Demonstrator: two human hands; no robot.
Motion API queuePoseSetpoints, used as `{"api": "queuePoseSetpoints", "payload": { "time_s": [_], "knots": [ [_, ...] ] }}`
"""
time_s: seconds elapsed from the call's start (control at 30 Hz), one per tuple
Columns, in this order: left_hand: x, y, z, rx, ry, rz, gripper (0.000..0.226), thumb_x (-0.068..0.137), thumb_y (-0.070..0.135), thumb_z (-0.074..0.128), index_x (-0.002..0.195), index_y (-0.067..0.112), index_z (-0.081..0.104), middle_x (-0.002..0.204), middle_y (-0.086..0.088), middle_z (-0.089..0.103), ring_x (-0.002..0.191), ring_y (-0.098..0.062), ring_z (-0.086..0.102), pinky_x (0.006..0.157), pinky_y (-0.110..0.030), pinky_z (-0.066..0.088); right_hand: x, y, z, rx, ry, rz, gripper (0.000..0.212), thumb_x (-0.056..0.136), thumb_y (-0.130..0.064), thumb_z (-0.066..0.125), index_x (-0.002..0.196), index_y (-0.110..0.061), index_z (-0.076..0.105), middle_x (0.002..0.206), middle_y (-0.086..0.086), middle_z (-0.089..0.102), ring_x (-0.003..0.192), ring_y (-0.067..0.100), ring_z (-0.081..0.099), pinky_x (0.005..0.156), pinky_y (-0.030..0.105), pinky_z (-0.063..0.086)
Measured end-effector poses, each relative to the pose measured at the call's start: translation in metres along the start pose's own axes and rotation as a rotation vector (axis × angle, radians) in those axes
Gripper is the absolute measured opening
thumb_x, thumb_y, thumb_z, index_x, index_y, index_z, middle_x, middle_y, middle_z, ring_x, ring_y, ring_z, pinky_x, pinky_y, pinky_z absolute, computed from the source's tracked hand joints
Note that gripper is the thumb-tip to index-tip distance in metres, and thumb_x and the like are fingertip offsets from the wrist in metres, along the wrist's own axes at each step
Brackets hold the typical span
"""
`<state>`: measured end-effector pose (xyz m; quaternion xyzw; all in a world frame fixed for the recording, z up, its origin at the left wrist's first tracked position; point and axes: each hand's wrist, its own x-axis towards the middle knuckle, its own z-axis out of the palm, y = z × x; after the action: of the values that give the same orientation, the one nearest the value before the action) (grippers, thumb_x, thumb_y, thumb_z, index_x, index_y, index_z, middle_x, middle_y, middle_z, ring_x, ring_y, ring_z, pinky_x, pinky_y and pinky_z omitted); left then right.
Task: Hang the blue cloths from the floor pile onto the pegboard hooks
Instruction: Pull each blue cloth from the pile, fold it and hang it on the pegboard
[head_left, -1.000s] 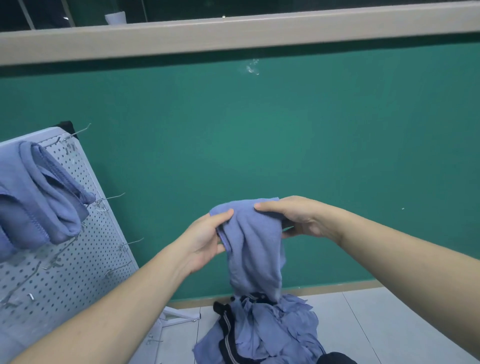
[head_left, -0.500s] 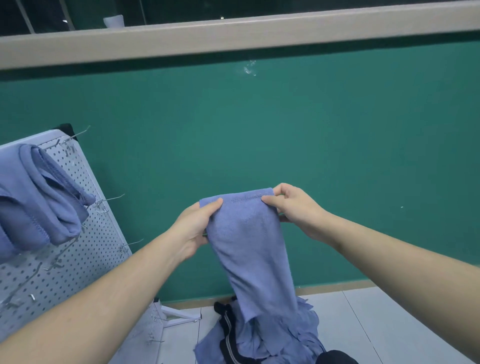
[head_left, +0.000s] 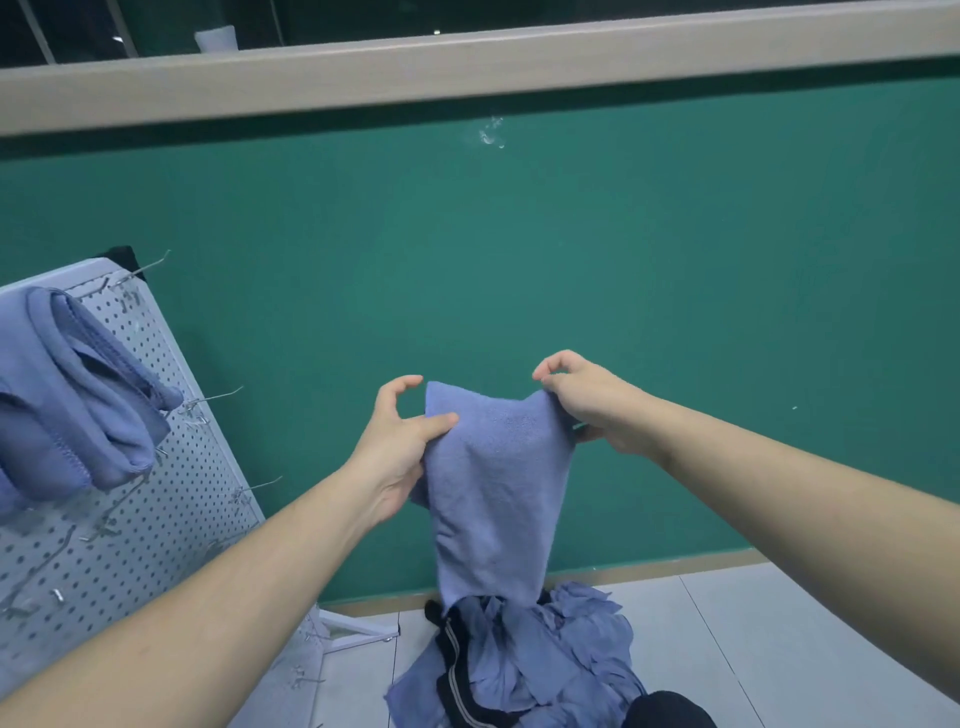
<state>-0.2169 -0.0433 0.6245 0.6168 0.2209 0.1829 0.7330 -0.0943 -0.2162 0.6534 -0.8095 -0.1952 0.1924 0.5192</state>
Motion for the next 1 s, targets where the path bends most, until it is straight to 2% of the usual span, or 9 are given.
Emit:
{"api": "queuePoseSetpoints", "payload": {
  "time_s": [0.07,0.17,0.23,0.37,0.5,0.63,0.73,0.9,1.0],
  "knots": [
    [0.002,0.004,0.000,0.003,-0.028,-0.026,0.038,0.093,0.002,0.065,0.120,0.027,0.060,0.088,-0.009,0.073,0.069,-0.018,0.067,0.065,-0.031,0.055,-0.004,-0.001,-0.001,0.017,-0.127,0.072,0.011,0.094,-0.015,0.051,0.100,-0.024,0.053,0.086,-0.001,0.050,0.074,0.019,0.046,0.066,0.032,0.051],
    [0.001,0.007,-0.003,0.100,-0.121,-0.115,0.025,0.095,0.002,0.061,0.116,0.014,0.069,0.094,-0.009,0.075,0.073,-0.015,0.068,0.066,-0.027,0.054,-0.003,0.003,-0.007,0.027,-0.321,0.109,0.034,0.089,-0.002,0.066,0.117,-0.018,0.055,0.092,0.007,0.061,0.081,0.021,0.059,0.089,0.040,0.056],
    [0.000,0.009,-0.007,0.182,-0.206,-0.193,0.026,0.094,0.003,0.064,0.116,0.015,0.070,0.101,-0.006,0.077,0.080,-0.013,0.071,0.070,-0.027,0.054,-0.002,0.004,-0.011,0.028,-0.344,0.112,0.037,0.089,0.005,0.065,0.120,-0.014,0.058,0.091,0.011,0.064,0.081,0.021,0.062,0.095,0.039,0.055],
    [-0.003,0.010,-0.015,0.362,-0.272,-0.208,0.038,0.087,-0.009,0.065,0.110,0.020,0.073,0.101,-0.002,0.072,0.082,-0.013,0.065,0.081,-0.026,0.051,0.001,0.010,-0.015,-0.144,-0.209,0.089,0.024,0.094,-0.003,0.059,0.111,-0.019,0.063,0.094,0.006,0.064,0.085,0.020,0.060,0.090,0.041,0.055],
    [-0.004,0.003,-0.013,0.378,-0.234,-0.170,0.033,0.091,-0.006,0.059,0.104,0.020,0.075,0.094,0.000,0.074,0.089,-0.019,0.064,0.096,-0.039,0.049,0.002,0.013,-0.014,-0.117,-0.194,0.067,0.024,0.094,-0.007,0.058,0.111,-0.025,0.060,0.100,0.009,0.064,0.087,0.023,0.060,0.087,0.042,0.059],
    [0.001,0.000,-0.009,0.060,-0.201,-0.192,0.031,0.096,-0.008,0.052,0.115,0.012,0.068,0.086,-0.008,0.074,0.079,-0.018,0.067,0.073,-0.030,0.060,0.002,0.014,-0.016,0.041,-0.162,0.069,0.021,0.094,-0.007,0.066,0.110,-0.020,0.066,0.092,0.008,0.064,0.079,0.020,0.059,0.086,0.036,0.058],
    [0.004,-0.004,-0.008,-0.004,-0.089,-0.120,0.029,0.096,-0.010,0.054,0.112,0.009,0.068,0.081,-0.008,0.074,0.070,-0.014,0.069,0.063,-0.025,0.058,0.002,0.015,-0.014,0.151,-0.168,0.098,0.015,0.096,-0.007,0.063,0.104,-0.018,0.067,0.088,0.004,0.063,0.074,0.016,0.057,0.081,0.033,0.055],
    [0.004,-0.008,-0.006,0.041,0.058,0.021,0.026,0.091,-0.007,0.064,0.101,0.016,0.070,0.109,-0.005,0.057,0.084,-0.017,0.063,0.077,-0.033,0.057,0.002,0.012,-0.011,0.208,-0.178,0.197,0.020,0.097,-0.010,0.058,0.110,-0.025,0.061,0.088,0.002,0.059,0.074,0.020,0.056,0.077,0.037,0.053],
    [0.003,-0.006,-0.004,0.086,0.069,0.079,0.026,0.091,-0.003,0.066,0.102,0.020,0.070,0.119,-0.001,0.058,0.093,-0.016,0.063,0.088,-0.036,0.055,0.002,0.010,-0.012,0.220,-0.216,0.211,0.038,0.090,0.000,0.063,0.118,-0.025,0.057,0.102,0.006,0.060,0.078,0.020,0.056,0.076,0.038,0.051]
  ]
}}
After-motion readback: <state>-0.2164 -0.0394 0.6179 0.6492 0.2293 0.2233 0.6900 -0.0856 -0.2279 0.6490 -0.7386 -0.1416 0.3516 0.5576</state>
